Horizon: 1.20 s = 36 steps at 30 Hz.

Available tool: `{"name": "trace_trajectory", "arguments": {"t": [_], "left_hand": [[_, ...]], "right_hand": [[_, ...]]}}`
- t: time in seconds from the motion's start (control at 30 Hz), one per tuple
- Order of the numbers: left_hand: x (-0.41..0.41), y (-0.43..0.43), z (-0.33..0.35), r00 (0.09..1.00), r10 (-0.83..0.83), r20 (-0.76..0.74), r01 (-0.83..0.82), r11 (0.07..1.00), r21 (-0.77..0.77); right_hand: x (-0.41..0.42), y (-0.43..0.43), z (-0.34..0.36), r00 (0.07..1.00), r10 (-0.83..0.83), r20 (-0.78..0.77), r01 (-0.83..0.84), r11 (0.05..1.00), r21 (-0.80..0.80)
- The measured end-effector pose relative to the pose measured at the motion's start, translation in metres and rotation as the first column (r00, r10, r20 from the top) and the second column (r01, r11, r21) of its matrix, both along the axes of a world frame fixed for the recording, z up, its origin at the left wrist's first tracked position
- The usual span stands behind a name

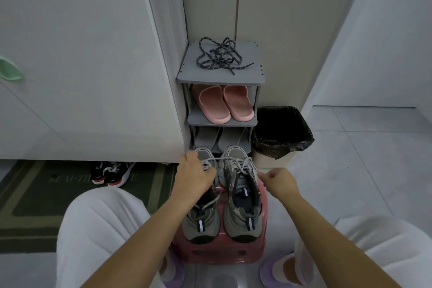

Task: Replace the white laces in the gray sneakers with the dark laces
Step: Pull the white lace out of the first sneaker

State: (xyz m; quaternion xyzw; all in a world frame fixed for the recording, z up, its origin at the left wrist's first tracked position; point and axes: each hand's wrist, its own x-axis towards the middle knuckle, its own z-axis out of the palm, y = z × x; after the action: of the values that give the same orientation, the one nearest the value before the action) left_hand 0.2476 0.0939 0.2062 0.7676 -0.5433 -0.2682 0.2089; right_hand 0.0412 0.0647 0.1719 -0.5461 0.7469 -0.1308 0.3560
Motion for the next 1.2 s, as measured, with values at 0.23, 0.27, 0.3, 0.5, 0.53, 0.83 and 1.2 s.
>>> {"name": "trace_trajectory", "arguments": {"t": [0.23, 0.27, 0.3, 0.5, 0.53, 0.83, 1.2], "left_hand": [[-0.035, -0.013, -0.013, 0.901, -0.407, 0.149, 0.406, 0.913, 0.043], [-0.038, -0.016, -0.015, 0.888, -0.437, 0.142, 0.427, 0.899, 0.098], [-0.040, -0.018, -0.017, 0.881, -0.450, 0.142, 0.433, 0.891, 0.138], [-0.036, -0.026, -0.019, 0.881, -0.424, 0.209, 0.409, 0.906, 0.112], [-0.034, -0.026, -0.018, 0.871, -0.436, 0.228, 0.422, 0.900, 0.108], [-0.031, -0.030, -0.020, 0.769, -0.468, 0.436, 0.491, 0.868, 0.067], [-0.030, -0.021, -0.034, 0.902, -0.383, 0.200, 0.376, 0.924, 0.074]], "right_hand": [[0.021, -0.010, 0.006, 0.989, 0.026, 0.147, -0.018, 0.998, -0.060], [0.022, -0.011, 0.005, 0.990, 0.032, 0.139, -0.025, 0.998, -0.052], [0.022, -0.011, 0.005, 0.990, 0.037, 0.134, -0.031, 0.999, -0.044], [0.023, -0.010, 0.005, 0.984, 0.075, 0.164, -0.068, 0.997, -0.049], [0.024, -0.010, 0.006, 0.985, 0.101, 0.137, -0.095, 0.994, -0.054], [0.024, -0.010, 0.005, 0.988, 0.145, 0.050, -0.139, 0.984, -0.108], [0.020, -0.011, 0.004, 0.990, 0.133, 0.040, -0.129, 0.987, -0.094]]}}
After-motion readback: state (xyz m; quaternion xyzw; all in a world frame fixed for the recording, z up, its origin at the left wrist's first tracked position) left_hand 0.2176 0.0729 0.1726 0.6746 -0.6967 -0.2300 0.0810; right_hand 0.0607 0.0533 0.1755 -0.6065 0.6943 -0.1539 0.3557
